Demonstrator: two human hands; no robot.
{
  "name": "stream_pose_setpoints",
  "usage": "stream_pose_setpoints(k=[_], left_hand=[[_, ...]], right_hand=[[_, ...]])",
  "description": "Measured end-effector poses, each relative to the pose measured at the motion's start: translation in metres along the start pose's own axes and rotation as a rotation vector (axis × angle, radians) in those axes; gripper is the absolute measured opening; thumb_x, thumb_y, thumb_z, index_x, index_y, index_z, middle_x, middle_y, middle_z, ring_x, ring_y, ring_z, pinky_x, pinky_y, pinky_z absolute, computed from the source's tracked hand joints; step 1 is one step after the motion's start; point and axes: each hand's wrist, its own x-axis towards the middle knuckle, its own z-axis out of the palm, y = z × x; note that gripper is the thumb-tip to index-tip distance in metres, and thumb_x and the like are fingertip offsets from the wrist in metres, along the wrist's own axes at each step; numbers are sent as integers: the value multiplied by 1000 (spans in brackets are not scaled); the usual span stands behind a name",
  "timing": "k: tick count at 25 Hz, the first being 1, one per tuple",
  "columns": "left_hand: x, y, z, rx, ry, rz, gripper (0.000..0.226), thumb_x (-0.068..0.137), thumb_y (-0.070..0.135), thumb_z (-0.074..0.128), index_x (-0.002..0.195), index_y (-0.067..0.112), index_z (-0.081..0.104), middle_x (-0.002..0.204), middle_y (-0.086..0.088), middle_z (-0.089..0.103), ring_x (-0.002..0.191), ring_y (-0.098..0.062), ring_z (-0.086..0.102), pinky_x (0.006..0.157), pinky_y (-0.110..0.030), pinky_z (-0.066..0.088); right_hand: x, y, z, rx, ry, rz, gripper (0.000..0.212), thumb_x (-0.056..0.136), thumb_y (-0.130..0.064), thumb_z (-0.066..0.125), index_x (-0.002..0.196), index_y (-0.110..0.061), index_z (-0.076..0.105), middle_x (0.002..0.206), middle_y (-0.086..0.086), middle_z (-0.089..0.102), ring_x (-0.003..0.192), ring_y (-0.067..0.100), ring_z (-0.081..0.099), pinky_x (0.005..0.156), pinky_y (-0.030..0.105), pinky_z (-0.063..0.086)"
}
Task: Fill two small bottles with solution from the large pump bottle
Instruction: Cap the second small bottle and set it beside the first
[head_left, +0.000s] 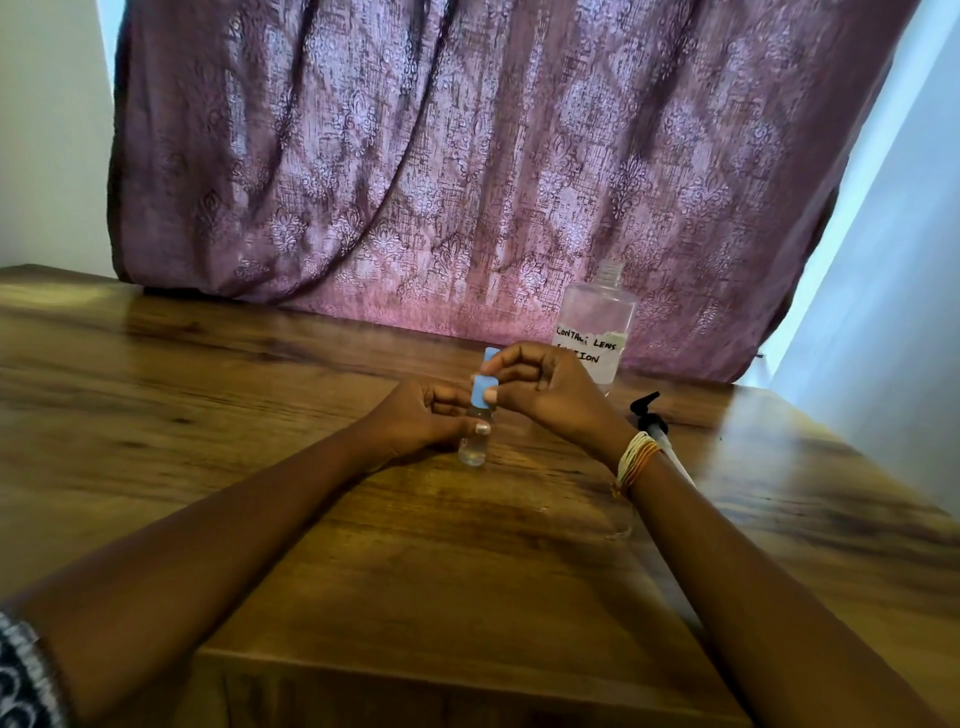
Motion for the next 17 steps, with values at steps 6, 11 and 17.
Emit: stream_pose_setpoints(k=[6, 11, 17], left_hand=[[0, 0, -1, 47, 0, 18, 18, 74, 4, 77, 86, 18, 78, 93, -16, 76, 85, -23, 69, 80, -36, 54], [2, 0, -1, 33, 11, -25, 29, 74, 3, 77, 103, 3, 73, 101, -20, 74, 94, -29, 70, 85, -38, 56], [-1, 4, 0, 49, 1, 6, 20, 75, 0, 75, 92, 10, 74, 80, 1, 77, 74, -8, 71, 69, -20, 57]], right_hand=[[-2, 4, 11, -311, 85, -45, 34, 75, -24, 81, 106, -15, 69, 87, -1, 69, 77, 6, 63, 72, 21, 52], [1, 0, -2, -6, -74, -40, 42, 80, 14, 64, 118, -5, 62, 118, 14, 67, 107, 17, 65, 94, 28, 53], [-2, 3, 6, 17, -125, 95, 62, 79, -2, 75, 133, -16, 50, 120, 9, 64, 112, 16, 63, 98, 30, 52]])
